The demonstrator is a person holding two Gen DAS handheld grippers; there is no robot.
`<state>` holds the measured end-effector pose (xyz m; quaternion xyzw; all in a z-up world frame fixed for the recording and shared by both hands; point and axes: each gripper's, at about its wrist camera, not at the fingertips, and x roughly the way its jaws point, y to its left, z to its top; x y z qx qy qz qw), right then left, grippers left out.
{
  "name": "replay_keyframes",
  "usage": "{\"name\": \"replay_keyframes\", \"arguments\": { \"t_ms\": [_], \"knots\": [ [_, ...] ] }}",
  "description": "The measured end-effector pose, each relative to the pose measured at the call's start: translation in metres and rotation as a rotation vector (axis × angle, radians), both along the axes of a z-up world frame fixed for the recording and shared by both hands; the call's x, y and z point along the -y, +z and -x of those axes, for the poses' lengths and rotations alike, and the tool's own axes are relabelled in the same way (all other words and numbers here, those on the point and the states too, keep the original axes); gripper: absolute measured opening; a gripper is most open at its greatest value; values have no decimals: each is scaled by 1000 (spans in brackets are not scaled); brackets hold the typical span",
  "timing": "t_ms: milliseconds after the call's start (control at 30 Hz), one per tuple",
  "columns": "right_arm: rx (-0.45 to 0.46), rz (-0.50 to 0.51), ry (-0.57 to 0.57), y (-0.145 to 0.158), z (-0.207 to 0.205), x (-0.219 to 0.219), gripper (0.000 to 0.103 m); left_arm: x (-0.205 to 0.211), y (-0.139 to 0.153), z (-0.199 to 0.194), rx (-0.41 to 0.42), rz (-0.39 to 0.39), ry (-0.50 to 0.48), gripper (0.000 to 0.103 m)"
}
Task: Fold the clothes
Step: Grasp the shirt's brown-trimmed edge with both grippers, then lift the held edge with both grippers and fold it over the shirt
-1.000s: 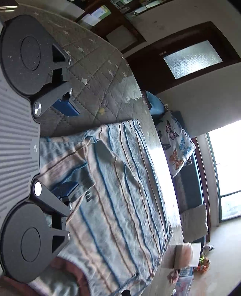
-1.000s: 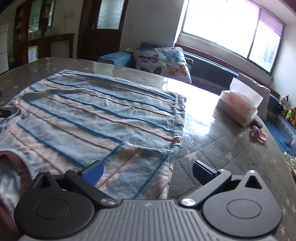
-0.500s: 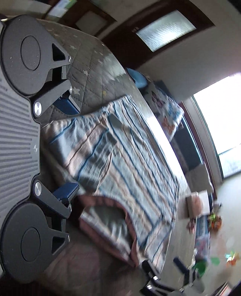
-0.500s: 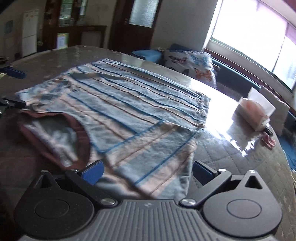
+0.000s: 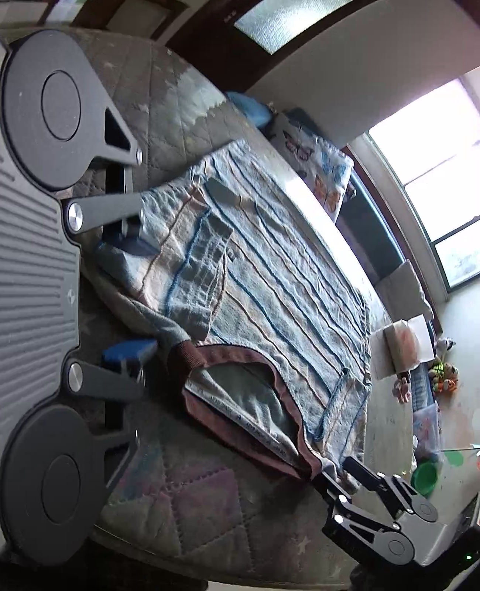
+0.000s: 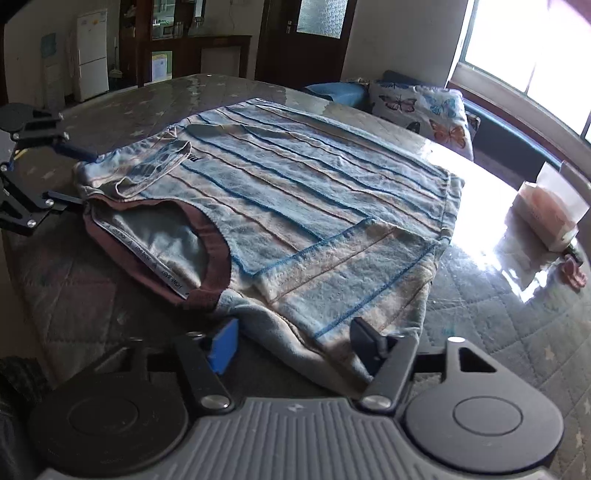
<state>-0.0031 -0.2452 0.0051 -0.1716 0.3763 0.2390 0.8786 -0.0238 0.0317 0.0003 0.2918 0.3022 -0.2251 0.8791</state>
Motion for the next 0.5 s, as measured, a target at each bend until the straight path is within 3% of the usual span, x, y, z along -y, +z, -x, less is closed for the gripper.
{"name": "replay_keyframes", "arguments": {
  "t_ms": [100,133,233,267,500],
  "knots": [
    [-15,-17,-1,0,-4,1,47,0,0,-5,-19,17,-14,33],
    [-20,-22,-2,0,-6,1,41,0,-1,-6,-22,19,-17,25],
    [-27,-40,-14,1,-8,1,17,2,-1,-4,-18,30,-3,10],
    [-21,-42,-15,2,-7,1,13,2,-1,-4,-16,33,2,9],
    [43,-55,-12,16,13,-2,5,-4,16,16,32,63,22,6]
  ]
}}
